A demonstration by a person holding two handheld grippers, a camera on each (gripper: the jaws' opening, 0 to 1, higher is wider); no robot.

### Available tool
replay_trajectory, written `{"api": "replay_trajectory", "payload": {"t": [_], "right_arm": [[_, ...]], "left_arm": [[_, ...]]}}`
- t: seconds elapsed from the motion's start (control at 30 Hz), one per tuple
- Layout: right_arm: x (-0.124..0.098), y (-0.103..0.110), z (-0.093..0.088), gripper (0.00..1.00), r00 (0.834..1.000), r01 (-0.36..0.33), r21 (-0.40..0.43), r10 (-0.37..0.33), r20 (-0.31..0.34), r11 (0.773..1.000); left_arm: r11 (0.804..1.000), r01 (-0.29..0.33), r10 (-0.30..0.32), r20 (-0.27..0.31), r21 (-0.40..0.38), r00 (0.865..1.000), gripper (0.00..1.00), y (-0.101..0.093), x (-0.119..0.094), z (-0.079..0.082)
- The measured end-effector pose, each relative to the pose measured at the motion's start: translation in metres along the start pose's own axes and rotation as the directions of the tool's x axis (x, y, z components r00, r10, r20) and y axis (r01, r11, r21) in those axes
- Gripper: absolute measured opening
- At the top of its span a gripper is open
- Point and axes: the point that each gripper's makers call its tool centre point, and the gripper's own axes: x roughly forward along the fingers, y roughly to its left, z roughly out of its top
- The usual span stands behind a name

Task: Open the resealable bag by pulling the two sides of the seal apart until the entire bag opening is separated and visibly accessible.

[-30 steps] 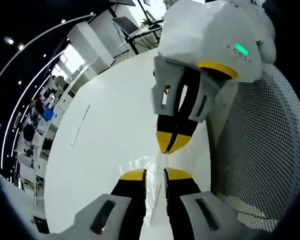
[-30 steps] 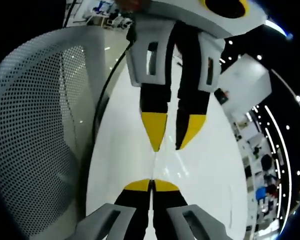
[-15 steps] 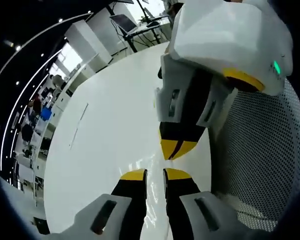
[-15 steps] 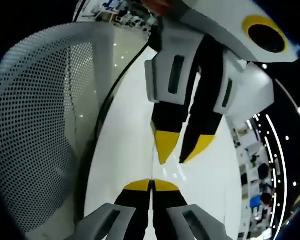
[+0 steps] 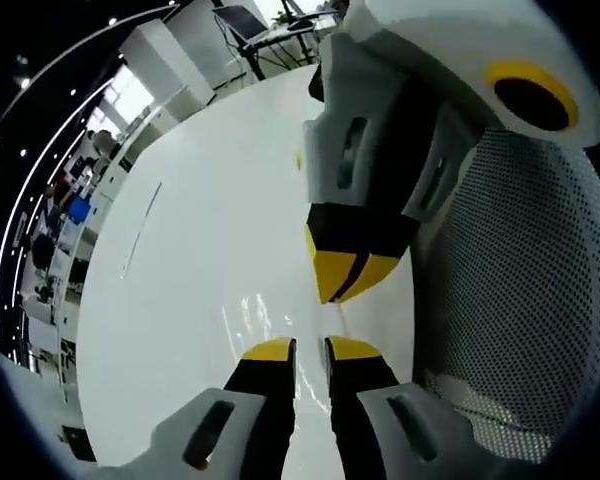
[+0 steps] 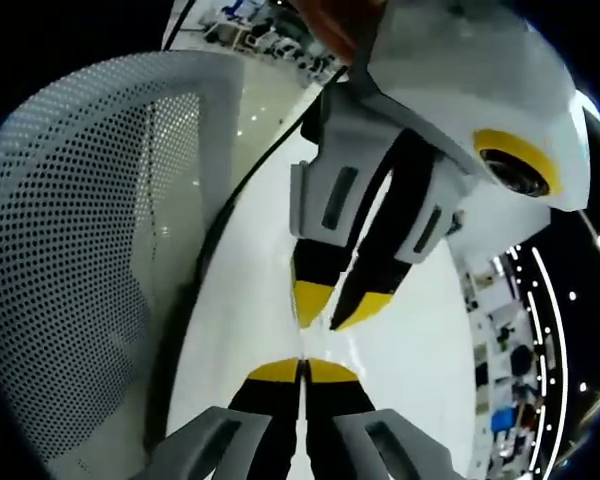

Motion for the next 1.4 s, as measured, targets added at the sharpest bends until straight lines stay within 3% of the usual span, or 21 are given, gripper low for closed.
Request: {"api": "replay_trajectory", "payload": {"t": [0.17,0.3,0.5,0.8,1.0,1.4], "right_arm": [[-0.001,-0.001,0.001,0.0,1.0,0.003,0.015,-0.003,0.007,1.0],[-0.001,-0.002,0.001,0.0,1.0,0.003,0.029,-0.003,0.013,1.0],[0.0,-0.003,0.004,0.0,1.0,0.004,0.083,-0.006,0.027,0.997],[0.004,-0.001,0.015,0.0,0.999,-0.003,0.086,-0.001,0.043,0.996],[0.001,-0.005,0.014,0.0,0.999,0.022,0.09,-0.025,0.033,0.996],[-0.003,-0.008,0.009,0.0,0.999,0.05,0.095,-0.051,0.008,0.994]], "left_arm": [[0.995,0.014,-0.014,0.001,-0.096,1.0,0.01,-0.001,0.001,-0.004],[0.989,-0.005,0.009,0.027,-0.149,1.0,0.0,0.003,0.0,-0.004],[0.989,-0.032,0.038,0.043,-0.142,0.998,0.0,0.007,-0.002,-0.004],[0.989,-0.078,0.087,0.072,-0.128,0.994,0.0,0.014,-0.005,0.005],[0.984,-0.138,0.15,0.104,-0.111,0.983,0.0,0.029,-0.011,0.016],[0.959,-0.267,0.279,0.161,-0.094,0.947,0.0,0.056,-0.026,0.038]]}}
